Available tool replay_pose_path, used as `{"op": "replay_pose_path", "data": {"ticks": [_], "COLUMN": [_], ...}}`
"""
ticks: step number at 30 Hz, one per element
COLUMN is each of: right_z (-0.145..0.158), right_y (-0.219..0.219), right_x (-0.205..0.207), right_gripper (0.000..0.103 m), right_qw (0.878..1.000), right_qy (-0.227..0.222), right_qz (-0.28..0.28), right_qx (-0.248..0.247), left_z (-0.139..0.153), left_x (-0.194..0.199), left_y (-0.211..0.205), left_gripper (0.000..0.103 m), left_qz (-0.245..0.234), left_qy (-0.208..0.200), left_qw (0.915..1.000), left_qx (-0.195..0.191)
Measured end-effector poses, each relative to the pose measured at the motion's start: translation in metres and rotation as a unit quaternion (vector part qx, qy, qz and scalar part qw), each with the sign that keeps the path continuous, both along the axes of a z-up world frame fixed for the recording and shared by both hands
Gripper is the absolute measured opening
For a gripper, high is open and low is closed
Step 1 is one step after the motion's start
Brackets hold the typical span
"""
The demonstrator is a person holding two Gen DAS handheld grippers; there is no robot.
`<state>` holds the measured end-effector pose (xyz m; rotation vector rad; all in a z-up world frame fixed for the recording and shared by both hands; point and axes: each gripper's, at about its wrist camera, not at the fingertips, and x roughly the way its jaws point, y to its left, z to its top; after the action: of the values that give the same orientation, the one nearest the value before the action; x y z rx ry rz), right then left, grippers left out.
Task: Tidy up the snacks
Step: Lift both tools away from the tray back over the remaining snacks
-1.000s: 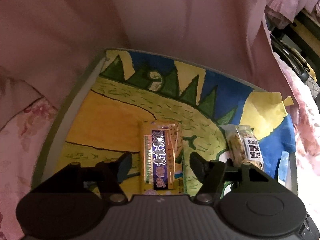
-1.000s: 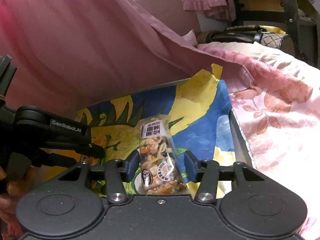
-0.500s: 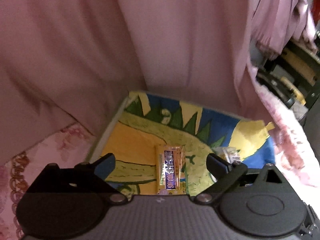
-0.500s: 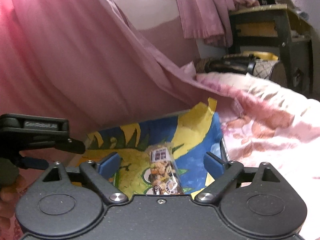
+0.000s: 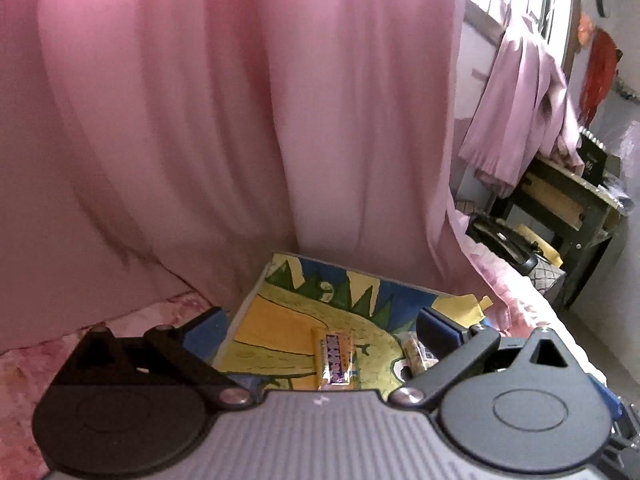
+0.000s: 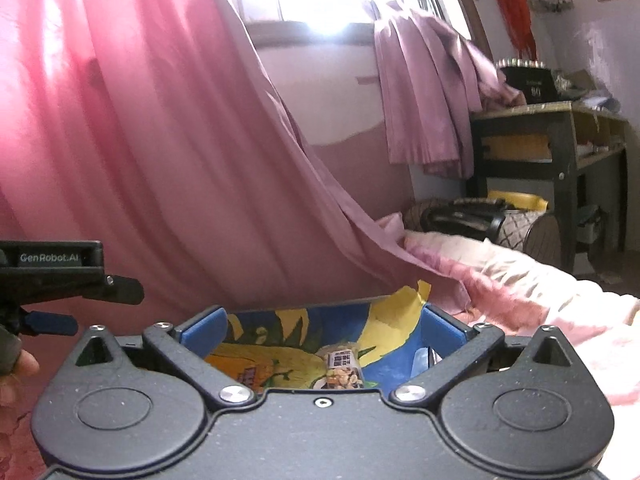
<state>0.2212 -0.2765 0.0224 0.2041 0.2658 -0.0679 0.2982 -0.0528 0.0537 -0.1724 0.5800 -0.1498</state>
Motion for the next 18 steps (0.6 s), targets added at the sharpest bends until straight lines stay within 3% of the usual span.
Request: {"op": "replay_pose_path", "data": {"ticks": [7, 12, 18], "right_z": [0.013, 0.015, 0.015], "right_y": [0.003, 0.010, 0.022], "right_x": [-0.046, -0.079, -0.115], "right_gripper": [0.102, 0.102, 0.102], "right_qw": [1.000, 0.999, 0.999], "right_qy": [-0.024, -0.032, -0.031], "right_qz": [-0.013, -0.013, -0.010], "right_qx": [-0.005, -0.016, -0.011], "left_z": [0.014, 0.016, 0.009], "left_x": [-0.052, -0.094, -0.137], "left_y": [0.015, 0.020, 0.022], "left_gripper": [0.103, 0.103, 0.103], "left_qz": [0.002, 0.011, 0.005], "left_qy": [-0.044, -0.096, -0.104], "left_qw": [0.9990, 0.9944, 0.9914], "left_qx": [0.008, 0.041, 0.079]}}
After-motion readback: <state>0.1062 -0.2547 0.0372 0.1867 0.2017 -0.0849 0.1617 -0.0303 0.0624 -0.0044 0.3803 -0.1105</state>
